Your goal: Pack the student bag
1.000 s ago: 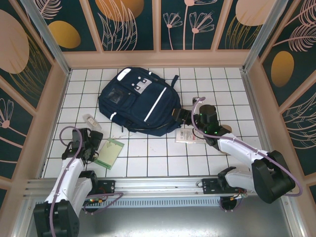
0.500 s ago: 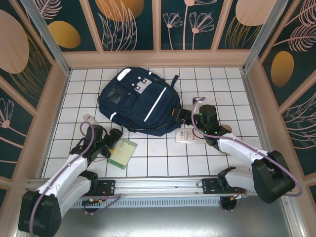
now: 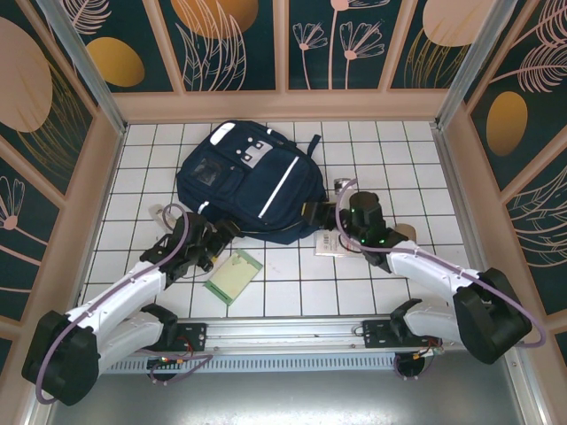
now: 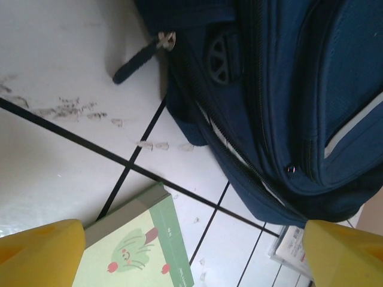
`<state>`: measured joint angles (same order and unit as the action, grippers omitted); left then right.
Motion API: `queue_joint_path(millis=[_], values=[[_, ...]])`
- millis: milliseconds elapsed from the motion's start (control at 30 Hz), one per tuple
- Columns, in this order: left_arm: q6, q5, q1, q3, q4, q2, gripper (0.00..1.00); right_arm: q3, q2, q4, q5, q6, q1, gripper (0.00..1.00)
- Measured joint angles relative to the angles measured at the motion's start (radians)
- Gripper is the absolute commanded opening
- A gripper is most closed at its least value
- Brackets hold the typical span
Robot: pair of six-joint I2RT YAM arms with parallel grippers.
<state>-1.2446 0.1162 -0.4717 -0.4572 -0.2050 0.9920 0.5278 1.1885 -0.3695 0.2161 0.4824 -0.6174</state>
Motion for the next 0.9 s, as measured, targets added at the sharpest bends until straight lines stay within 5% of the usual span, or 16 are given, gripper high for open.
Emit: queue_joint_path(millis=[367, 900], values=[[0.142, -0.132, 0.000, -0.063, -0.145, 0.000, 0.96, 0.024, 0.146, 0.011, -0.008, -0.097, -0.307, 0.00], [0.183, -0.098, 0.000, 0.044, -0.196, -0.095, 0.94, 0.139, 0.510, 0.007, -0.012, -0.106, -0.489, 0.00]])
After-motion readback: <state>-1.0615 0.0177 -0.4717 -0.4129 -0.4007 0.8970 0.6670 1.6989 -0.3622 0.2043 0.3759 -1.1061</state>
